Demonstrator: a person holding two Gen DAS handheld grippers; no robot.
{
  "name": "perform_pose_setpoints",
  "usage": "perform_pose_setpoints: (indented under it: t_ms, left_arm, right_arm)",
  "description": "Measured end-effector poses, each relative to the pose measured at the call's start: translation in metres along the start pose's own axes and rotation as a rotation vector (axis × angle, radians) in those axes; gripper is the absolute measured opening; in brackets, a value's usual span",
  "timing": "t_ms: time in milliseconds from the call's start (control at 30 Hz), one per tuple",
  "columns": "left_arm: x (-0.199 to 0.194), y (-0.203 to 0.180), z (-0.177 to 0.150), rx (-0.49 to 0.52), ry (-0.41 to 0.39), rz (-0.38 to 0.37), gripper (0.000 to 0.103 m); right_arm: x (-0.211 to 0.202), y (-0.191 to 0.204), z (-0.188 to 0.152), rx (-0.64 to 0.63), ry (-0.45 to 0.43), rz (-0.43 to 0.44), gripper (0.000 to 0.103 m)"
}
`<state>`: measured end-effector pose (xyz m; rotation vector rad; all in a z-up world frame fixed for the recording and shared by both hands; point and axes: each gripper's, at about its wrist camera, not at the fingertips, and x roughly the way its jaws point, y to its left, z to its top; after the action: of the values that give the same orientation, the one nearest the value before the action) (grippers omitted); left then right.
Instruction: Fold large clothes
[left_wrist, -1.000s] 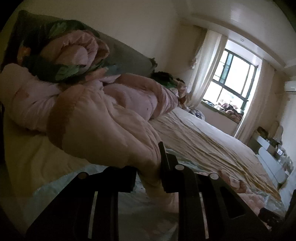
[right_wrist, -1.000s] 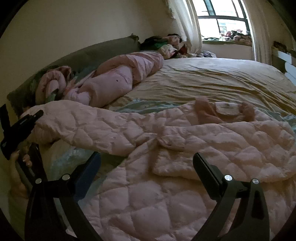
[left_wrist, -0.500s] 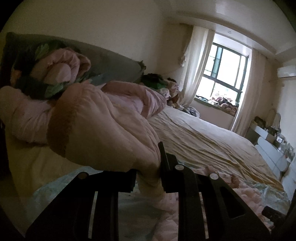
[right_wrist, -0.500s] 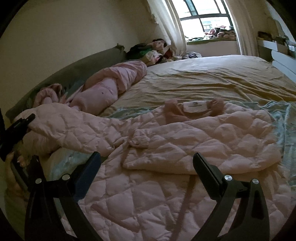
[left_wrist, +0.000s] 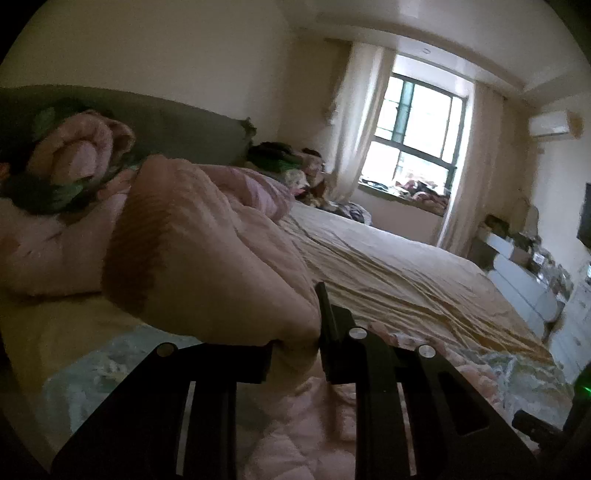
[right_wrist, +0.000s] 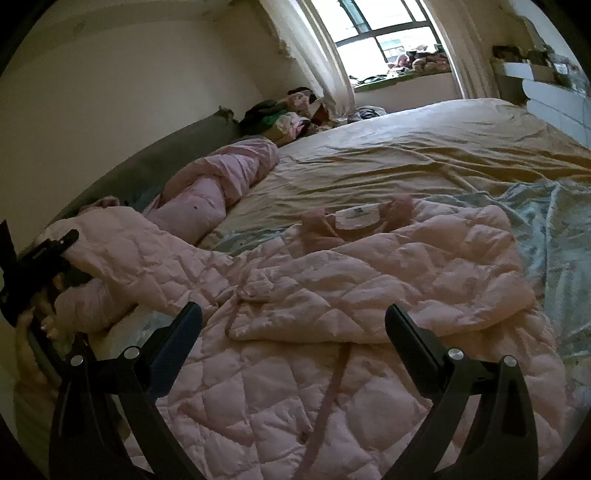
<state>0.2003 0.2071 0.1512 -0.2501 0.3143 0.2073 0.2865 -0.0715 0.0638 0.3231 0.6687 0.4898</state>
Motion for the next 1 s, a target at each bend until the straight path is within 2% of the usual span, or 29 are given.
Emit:
perform_pose_setpoints:
  t_ms: [267,467,667,1000]
  left_arm:
    - [0.019,-0.052,-0.009,0.066,0.039,-0.071,0.013]
    - [0.031,-0.089,-0.023,0.106,0.063,-0.141,0.013]
    - [0.043,-0.133,-0.056,0.186,0.111,-0.214,0.013]
    - [0.053,-0.177,-0.112,0.319,0.202,-0.272,0.013]
  right_arm:
    - [-0.018,-0.028,0.002,0.044,-0.018,-0.009,0.099]
    - [-0.036,-0.056,0.005,0.067,-0.038,-0.053,0.099]
    - [-0.047,-0.088,0.0,0.118,-0.044,-0.096,0.099]
    - [-0.063,-0.119,-0.006,0.162,-0.054,-0.156,0.099]
